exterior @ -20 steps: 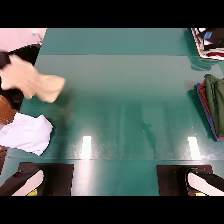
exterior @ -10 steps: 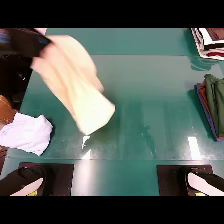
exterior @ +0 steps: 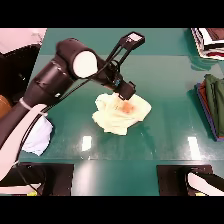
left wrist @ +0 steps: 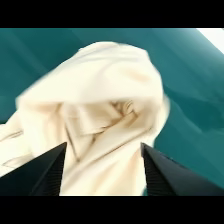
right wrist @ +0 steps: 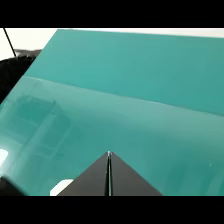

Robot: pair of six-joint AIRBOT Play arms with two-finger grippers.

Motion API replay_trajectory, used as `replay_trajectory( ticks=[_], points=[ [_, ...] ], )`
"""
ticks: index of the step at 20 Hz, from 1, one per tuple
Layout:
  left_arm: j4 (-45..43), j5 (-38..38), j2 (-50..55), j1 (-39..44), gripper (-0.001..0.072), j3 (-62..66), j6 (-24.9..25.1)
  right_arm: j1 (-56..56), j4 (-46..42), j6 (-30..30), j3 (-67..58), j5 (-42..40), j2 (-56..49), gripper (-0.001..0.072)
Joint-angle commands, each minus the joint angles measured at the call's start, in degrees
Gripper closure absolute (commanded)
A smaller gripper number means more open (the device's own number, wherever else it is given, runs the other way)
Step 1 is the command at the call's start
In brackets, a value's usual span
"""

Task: Fold the shirts.

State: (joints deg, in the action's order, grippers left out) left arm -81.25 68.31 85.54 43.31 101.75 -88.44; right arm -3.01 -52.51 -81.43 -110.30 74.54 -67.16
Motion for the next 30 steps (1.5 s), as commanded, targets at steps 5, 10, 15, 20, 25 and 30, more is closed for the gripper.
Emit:
replay_trajectory(
  ticks=[5, 10, 15, 20, 25, 30],
  points=[
    [-0.3, -4.3, 2.1, -16.8, 0.0162, -11.9, -1.4, 0.0, 0.0, 0.0, -0.1, 1.2, 0.0, 0.0697],
    [15.2, -12.2, 6.9, -24.9, 0.0161, -22.7, 0.0, 0.0, 0.0, 0.0, -0.1, 1.2, 0.0, 0.0697],
    [22.1, -16.0, 12.0, -24.0, 0.0162, -22.6, 3.5, 0.0, 0.0, 0.0, -0.1, 1.7, 0.0, 0.0697],
    [23.1, -16.5, 13.1, -21.8, 0.0163, -22.6, 4.0, 0.0, 0.0, 0.0, -0.1, 2.3, -0.1, 0.0697],
    [23.2, -16.2, 12.9, -22.1, 0.0679, -22.4, 4.4, 0.0, 0.0, 0.0, 0.0, 5.1, -0.1, 0.0697],
    [18.5, -10.6, 6.9, -29.4, 0.068, -16.0, 4.5, -0.2, -0.2, -2.2, 12.3, 10.8, 1.9, 0.0697]
  ],
)
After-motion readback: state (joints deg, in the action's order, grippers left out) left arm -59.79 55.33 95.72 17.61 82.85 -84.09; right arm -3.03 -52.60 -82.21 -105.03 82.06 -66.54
